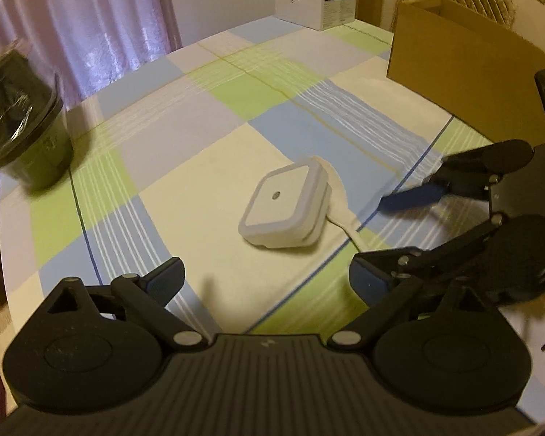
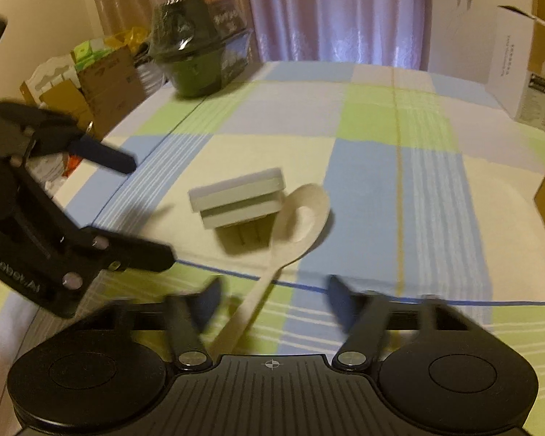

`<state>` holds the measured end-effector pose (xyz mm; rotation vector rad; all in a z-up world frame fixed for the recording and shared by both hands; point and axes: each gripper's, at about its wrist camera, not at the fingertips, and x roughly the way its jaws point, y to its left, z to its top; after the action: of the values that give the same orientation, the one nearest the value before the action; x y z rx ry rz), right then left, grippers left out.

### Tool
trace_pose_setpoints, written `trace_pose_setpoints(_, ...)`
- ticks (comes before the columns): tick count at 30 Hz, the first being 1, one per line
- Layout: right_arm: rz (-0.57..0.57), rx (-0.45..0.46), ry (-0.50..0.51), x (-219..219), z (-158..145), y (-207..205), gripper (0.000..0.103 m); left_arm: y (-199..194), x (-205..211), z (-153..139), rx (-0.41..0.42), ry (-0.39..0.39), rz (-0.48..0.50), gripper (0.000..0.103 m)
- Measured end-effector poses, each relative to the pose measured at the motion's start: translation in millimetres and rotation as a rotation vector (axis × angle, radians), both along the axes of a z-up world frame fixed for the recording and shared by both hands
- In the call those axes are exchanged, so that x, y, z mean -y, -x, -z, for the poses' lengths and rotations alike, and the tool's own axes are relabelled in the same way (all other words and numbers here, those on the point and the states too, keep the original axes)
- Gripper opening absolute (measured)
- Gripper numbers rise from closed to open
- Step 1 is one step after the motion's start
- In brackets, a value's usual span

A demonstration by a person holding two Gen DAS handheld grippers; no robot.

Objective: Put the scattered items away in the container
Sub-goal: 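Grasp the white spoon with the right tool while the left tool grasps the white plug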

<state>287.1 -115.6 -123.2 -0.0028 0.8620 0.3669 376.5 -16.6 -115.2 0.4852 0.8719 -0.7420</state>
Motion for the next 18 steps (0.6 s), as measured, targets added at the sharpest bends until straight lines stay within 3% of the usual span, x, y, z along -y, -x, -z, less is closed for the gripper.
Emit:
trace_pose_setpoints(4, -0.003, 0.013, 0.01, -6.5, 4.9, -0.7, 0.057, -6.3, 1.3, -0.9, 0.004, 0.004, 0.008, 0.094)
trace_pose_setpoints(6, -0.016, 0.024, 0.02, -9.1, 5.3, -0.2, 0.041, -8.6, 1.8, -0.9, 0.006, 0.009, 0.003, 0.093)
trace_pose_setpoints(7, -0.018, 0.027, 0.021, -8.5, 5.5, -0.5, 0.038, -9.6, 2.2, -0.7, 0.005, 0.012, 0.001, 0.093)
trace_pose_setpoints(9, -0.023, 0.031, 0.035, -6.7, 6.2, -2.2, 0.018, -10.3, 3.6, -0.7, 0.006, 0.018, 0.0, 0.093)
trace_pose_setpoints(12, -0.02, 0.023, 0.058, 2.7, 4.9, -2.0, 0.01, -10.6, 7.6, -0.8, 0.007, 0.028, 0.008, 0.092)
trace_pose_setpoints(18, -0.01, 0.021, 0.086, 27.9, 2.7, 9.9, 0.01, -16.2, 20.9, 5.2, -0.004, 0.024, 0.027, 0.09)
